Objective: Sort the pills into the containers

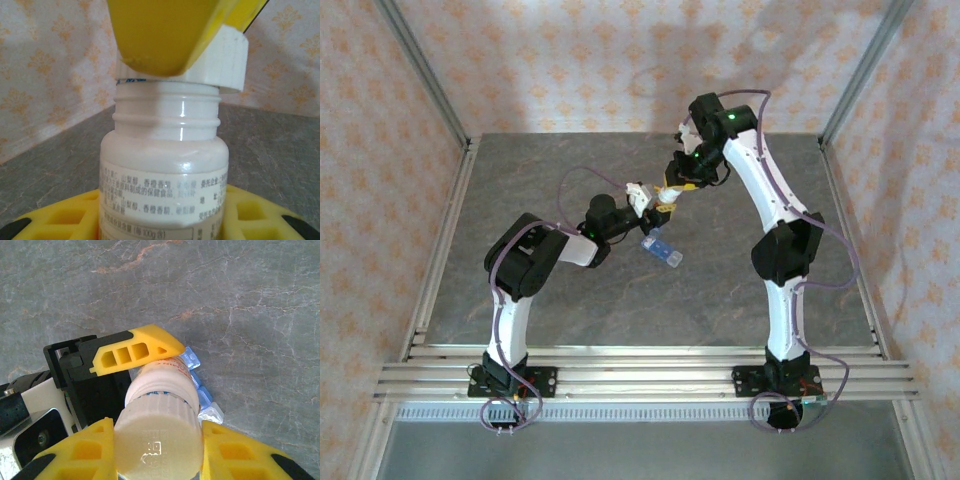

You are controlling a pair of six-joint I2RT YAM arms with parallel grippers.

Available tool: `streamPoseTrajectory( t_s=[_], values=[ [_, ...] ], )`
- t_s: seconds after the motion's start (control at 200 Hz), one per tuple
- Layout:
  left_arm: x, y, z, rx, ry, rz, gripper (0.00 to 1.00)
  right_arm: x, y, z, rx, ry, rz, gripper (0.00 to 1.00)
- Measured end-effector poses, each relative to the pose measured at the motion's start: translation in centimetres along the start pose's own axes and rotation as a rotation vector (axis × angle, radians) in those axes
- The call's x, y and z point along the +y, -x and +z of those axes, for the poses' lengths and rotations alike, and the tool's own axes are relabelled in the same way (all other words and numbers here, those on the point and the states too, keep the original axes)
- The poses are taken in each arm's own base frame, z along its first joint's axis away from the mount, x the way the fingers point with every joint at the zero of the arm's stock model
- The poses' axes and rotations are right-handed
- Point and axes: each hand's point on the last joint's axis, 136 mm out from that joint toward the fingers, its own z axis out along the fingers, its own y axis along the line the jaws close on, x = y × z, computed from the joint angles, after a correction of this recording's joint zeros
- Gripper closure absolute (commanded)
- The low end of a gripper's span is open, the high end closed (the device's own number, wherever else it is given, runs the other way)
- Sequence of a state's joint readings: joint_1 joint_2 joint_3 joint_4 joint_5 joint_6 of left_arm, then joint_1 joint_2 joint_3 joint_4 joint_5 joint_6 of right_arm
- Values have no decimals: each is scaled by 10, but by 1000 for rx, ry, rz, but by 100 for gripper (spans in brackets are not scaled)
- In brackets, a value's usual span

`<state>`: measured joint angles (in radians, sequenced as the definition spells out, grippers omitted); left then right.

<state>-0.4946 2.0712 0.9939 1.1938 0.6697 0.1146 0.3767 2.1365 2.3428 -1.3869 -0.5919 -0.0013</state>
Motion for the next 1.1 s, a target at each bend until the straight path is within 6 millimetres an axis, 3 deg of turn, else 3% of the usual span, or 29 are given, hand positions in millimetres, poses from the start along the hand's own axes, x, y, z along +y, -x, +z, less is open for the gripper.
streamPoseTrajectory(
  t_s=[0.726, 0.916, 1.101],
  values=[
    [-3, -8, -1, 34, -12, -35, 100, -6, -3, 20, 47, 6, 24, 69],
    [-3, -20, -2, 81, -7, -63, 100, -12, -2, 32, 52, 22, 57, 65],
    [-2, -20, -2, 81, -2, -63, 100, -11, 0, 32, 40, 25, 77, 61]
  ],
)
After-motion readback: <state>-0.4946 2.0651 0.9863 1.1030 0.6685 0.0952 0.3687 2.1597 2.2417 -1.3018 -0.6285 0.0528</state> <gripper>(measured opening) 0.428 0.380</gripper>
